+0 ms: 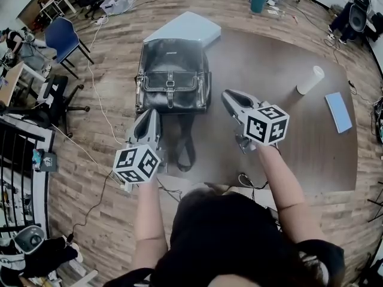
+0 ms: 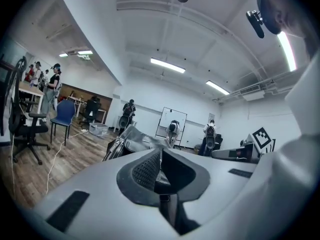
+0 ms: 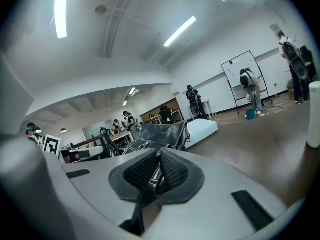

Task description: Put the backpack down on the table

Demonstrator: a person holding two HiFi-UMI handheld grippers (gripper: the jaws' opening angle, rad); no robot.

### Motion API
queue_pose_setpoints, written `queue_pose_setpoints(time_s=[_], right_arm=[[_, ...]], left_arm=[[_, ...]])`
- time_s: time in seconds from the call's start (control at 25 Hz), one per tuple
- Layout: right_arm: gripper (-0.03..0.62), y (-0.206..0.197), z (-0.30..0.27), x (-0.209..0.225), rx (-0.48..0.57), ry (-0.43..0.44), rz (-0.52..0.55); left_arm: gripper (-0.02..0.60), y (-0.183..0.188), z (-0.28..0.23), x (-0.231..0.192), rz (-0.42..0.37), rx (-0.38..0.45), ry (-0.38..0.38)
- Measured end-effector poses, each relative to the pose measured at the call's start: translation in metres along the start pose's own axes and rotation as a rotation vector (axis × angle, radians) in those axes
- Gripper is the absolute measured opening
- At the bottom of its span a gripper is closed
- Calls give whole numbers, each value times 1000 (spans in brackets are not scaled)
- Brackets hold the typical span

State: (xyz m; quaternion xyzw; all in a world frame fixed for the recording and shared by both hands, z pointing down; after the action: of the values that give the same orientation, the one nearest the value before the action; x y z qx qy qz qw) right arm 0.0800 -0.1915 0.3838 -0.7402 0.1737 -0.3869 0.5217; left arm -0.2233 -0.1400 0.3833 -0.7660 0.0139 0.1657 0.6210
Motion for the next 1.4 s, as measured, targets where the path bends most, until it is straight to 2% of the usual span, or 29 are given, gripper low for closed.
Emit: queue_pose_setpoints(time_s=[0.2,0.8,1.4], right_arm=[[19,-8,7,-6,1,-10,-12],[17,-39,15,-15,-58,-55,-30],[17,-39,20,-13,-70,-58,-39]], left_arm=[[34,-8,7,5,-8,-21,5],[31,-31,11,15,-18,-112,13],[32,-37,10,14,6,-133,30]])
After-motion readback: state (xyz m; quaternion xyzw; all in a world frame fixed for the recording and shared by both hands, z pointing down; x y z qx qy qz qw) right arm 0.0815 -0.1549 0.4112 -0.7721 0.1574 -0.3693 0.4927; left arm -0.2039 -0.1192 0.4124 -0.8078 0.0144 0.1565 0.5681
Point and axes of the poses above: the fingertips, and each gripper's own axes: z backward along the fingers, x to its right, y out of its top, the point moved 9 cm from there along z, backward along the fingers, and after that the axes turned 10 degrees about y, right-handed, at the moved point
